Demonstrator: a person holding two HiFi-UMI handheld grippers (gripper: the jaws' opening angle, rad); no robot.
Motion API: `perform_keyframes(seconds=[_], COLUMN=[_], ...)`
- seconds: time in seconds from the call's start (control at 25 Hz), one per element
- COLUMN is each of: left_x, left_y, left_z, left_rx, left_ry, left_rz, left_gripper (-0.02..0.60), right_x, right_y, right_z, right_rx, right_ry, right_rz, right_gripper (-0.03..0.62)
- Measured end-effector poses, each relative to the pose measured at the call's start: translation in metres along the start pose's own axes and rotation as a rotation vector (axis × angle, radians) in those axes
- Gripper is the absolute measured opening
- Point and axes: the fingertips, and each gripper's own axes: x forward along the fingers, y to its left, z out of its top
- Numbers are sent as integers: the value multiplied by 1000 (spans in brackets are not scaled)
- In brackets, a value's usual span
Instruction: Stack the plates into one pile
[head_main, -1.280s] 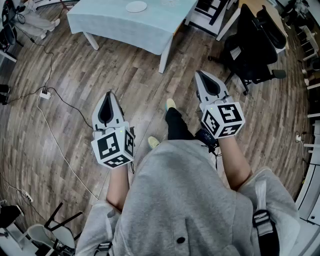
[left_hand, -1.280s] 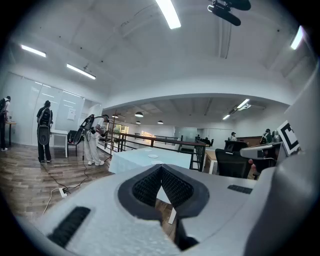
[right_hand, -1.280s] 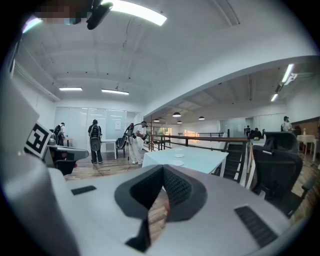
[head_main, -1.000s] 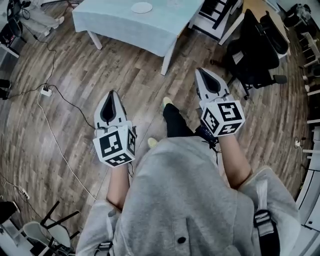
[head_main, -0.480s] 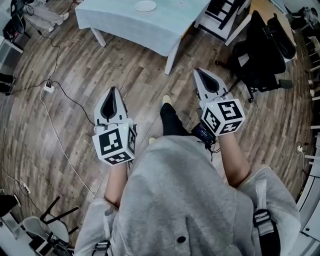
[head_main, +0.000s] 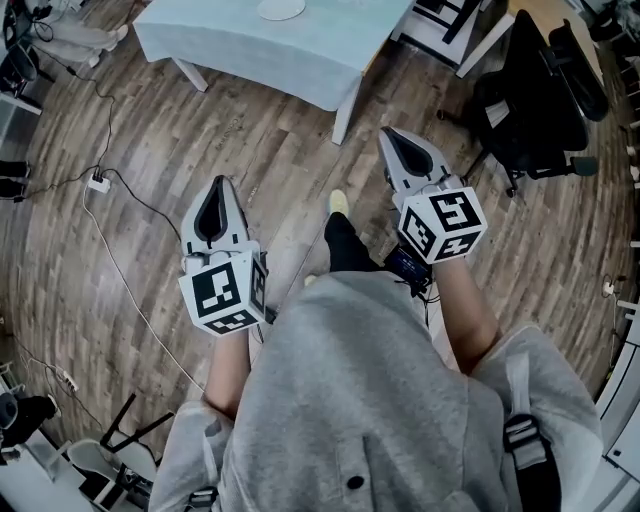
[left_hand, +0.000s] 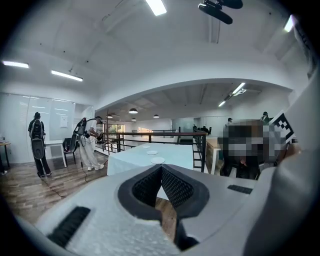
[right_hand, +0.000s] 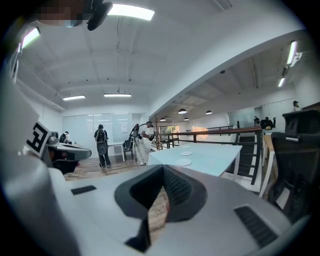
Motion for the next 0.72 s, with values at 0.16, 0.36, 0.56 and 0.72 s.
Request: perform_keyframes(seconds=[0.16, 0.36, 0.56, 0.72], left_x=[48, 111, 169, 203], left_y=[-5, -12, -25, -31], left_z=[-3, 4, 16, 24], left_rx=[-20, -19, 4, 17], left_ry=[46, 73, 97, 105], left_rz=[-24, -51, -80, -86], left_gripper=[17, 17, 17, 17], right_x=[34, 77, 110, 130], right_y=[-22, -59, -99, -128], right_z=[4, 10, 18, 17], right_rx=[14, 31, 58, 79], right_ry=[16, 21, 26, 44], right_rz=[16, 22, 11, -2], right_gripper=[25, 25, 25, 25])
